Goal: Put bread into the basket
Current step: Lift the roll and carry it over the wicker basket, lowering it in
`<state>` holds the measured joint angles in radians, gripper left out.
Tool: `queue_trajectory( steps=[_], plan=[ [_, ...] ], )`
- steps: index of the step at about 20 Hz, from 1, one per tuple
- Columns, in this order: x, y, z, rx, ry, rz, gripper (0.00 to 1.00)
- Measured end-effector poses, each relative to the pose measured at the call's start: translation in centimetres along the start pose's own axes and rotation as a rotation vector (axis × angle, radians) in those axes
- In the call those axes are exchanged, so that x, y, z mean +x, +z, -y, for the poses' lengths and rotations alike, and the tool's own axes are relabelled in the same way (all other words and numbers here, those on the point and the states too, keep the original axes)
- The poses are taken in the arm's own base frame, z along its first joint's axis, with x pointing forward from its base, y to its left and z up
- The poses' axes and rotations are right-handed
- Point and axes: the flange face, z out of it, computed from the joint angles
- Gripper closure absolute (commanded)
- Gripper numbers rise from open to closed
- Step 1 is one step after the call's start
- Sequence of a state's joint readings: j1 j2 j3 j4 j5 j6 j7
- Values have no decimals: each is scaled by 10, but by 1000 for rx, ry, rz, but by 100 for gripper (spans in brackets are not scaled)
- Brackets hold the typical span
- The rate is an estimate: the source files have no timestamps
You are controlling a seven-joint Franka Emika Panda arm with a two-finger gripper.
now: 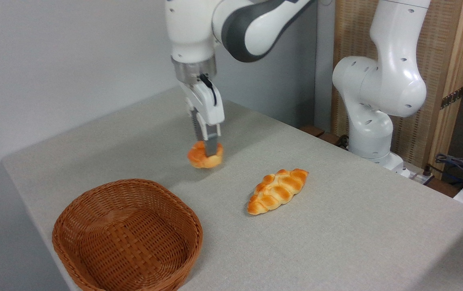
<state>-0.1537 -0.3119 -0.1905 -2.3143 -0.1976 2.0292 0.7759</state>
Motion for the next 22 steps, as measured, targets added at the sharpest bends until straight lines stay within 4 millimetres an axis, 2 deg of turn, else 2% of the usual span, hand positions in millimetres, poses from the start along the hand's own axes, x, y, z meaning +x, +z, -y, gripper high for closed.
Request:
queue_trajectory(
  steps=[5,10,12,16,18,22],
  plan=[
    [31,-40,31,35,-69,-84,54],
    [36,-78,79,65,-130,-165,54],
    [37,-90,106,80,-162,-191,53],
    [36,-85,141,83,-202,-196,50],
    [44,-72,157,105,-210,-216,48],
    [57,-48,172,116,-212,-225,47]
  ],
)
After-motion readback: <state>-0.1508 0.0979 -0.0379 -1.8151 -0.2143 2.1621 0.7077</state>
